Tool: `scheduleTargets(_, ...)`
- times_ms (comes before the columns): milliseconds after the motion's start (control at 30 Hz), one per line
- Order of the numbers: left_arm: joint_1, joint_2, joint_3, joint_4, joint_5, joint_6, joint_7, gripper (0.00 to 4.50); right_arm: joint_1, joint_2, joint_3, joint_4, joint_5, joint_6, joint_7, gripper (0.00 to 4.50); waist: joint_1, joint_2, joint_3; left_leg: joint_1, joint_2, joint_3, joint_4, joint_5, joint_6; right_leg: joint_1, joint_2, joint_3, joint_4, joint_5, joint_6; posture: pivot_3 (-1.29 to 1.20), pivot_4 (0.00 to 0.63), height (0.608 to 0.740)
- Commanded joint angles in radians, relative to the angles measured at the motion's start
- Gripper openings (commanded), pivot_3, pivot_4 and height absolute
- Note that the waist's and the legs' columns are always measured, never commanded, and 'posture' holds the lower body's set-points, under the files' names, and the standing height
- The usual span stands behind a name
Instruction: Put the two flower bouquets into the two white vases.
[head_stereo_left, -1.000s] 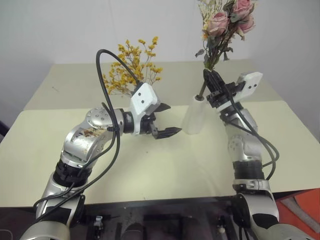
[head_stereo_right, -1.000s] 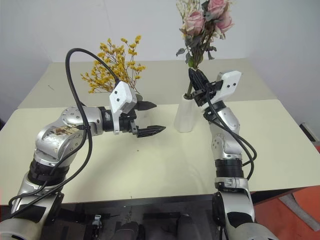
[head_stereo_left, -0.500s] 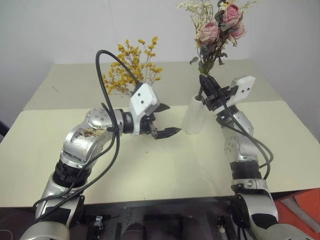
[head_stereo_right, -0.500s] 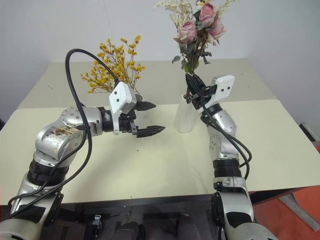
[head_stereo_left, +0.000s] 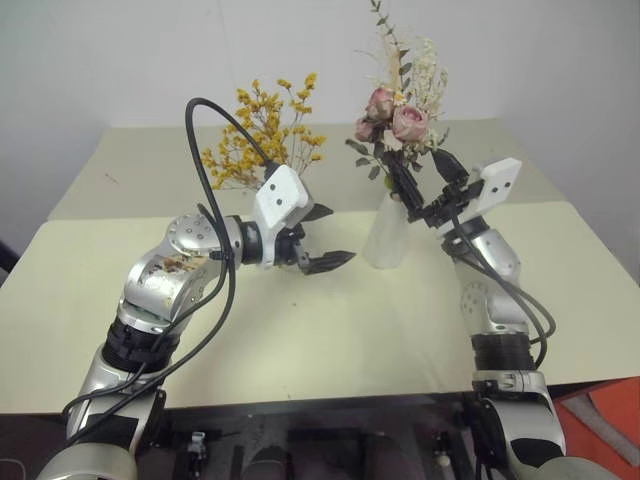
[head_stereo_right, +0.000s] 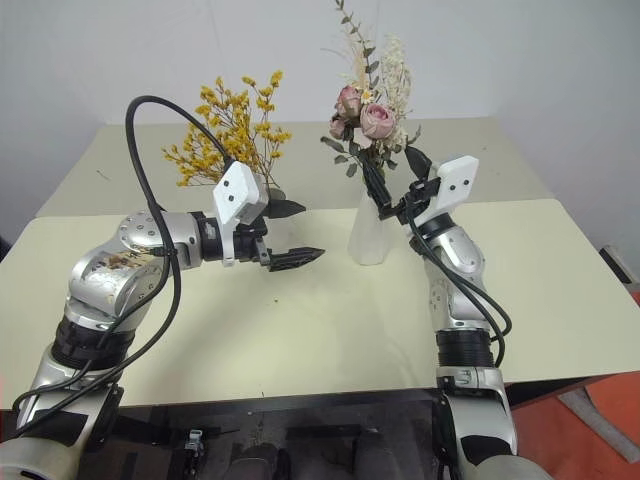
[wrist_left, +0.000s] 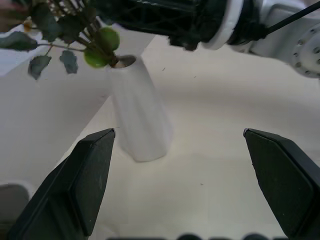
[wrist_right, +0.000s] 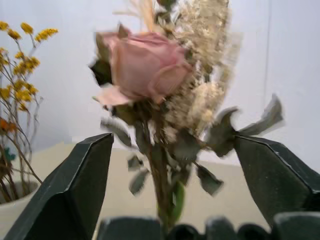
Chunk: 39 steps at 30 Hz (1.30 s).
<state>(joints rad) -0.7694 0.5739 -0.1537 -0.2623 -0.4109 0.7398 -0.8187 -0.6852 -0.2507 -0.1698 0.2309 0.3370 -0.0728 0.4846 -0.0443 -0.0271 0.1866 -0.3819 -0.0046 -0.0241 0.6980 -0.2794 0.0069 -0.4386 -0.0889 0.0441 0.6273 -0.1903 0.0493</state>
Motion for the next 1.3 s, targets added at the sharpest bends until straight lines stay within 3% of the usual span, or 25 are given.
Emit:
scheduleTargets(33, -0.007, 0.000, 0.024, -0.019, -0.001, -0.029, -0.004, 4.50, 0.032, -0.029, -0.018, -0.108, 0.020, 0.024, -0.001, 4.46, 0.000, 0.000, 0.000, 0.000, 0.000, 0.000, 0.000, 0.000, 0.000, 0.000, 0.000, 0.000, 0.000, 0.000, 0.000, 0.00, 0.150, 0.740)
scheduleTargets(333, 0.033, 0.002, 0.065, -0.085, -0.054, -0.036, -0.026, 4.50, 0.224, -0.177, -0.079, -0.388, 0.137, 0.183, 0.056, 4.46, 0.004, 0.000, 0.000, -0.001, 0.000, 0.000, 0.000, 0.000, 0.000, 0.000, 0.000, 0.000, -0.001, 0.000, 0.000, 0.00, 0.150, 0.740)
scheduleTargets(533, 0.192, 0.142, 0.314, -0.190, -0.222, -0.044, -0.149, 4.50, 0.379, -0.421, -0.206, -0.519, 0.270, 0.327, 0.217, 4.46, -0.001, 0.000, 0.000, 0.000, 0.001, 0.001, 0.000, 0.000, 0.000, 0.000, 0.001, 0.000, -0.001, 0.000, 0.000, 0.00, 0.150, 0.740)
scheduleTargets(733, 0.393, 0.342, 0.581, -0.194, -0.266, -0.061, -0.241, 4.50, 0.482, -0.680, -0.351, -0.406, 0.327, 0.388, 0.473, 4.46, 0.003, -0.001, 0.001, 0.008, 0.002, 0.007, -0.001, 0.000, 0.000, 0.009, 0.002, -0.001, -0.004, -0.001, 0.000, 0.00, 0.150, 0.740)
scheduleTargets(967, 0.563, 0.454, 0.787, -0.228, -0.296, -0.043, -0.274, 4.50, 0.532, -0.894, -0.428, -0.238, 0.290, 0.394, 0.700, 4.46, 0.007, -0.001, 0.001, 0.013, 0.004, 0.008, -0.003, -0.001, 0.001, 0.017, 0.002, -0.002, -0.013, -0.006, 0.007, 0.00, 0.150, 0.740)
scheduleTargets(1100, 0.651, 0.492, 0.900, -0.255, -0.320, -0.021, -0.300, 4.50, 0.535, -0.963, -0.433, -0.176, 0.257, 0.376, 0.775, 4.46, 0.006, -0.001, 0.001, 0.013, 0.004, 0.009, -0.003, -0.001, 0.001, 0.016, 0.002, -0.002, -0.013, -0.006, 0.007, 0.00, 0.150, 0.740)
scheduleTargets(1300, 0.687, 0.507, 0.973, -0.299, -0.353, 0.016, -0.262, 4.50, 0.498, -0.982, -0.394, -0.122, 0.214, 0.333, 0.823, 4.46, 0.006, -0.001, 0.001, 0.013, 0.004, 0.010, -0.003, -0.001, 0.001, 0.016, 0.002, -0.001, -0.013, -0.006, 0.008, 0.00, 0.150, 0.740)
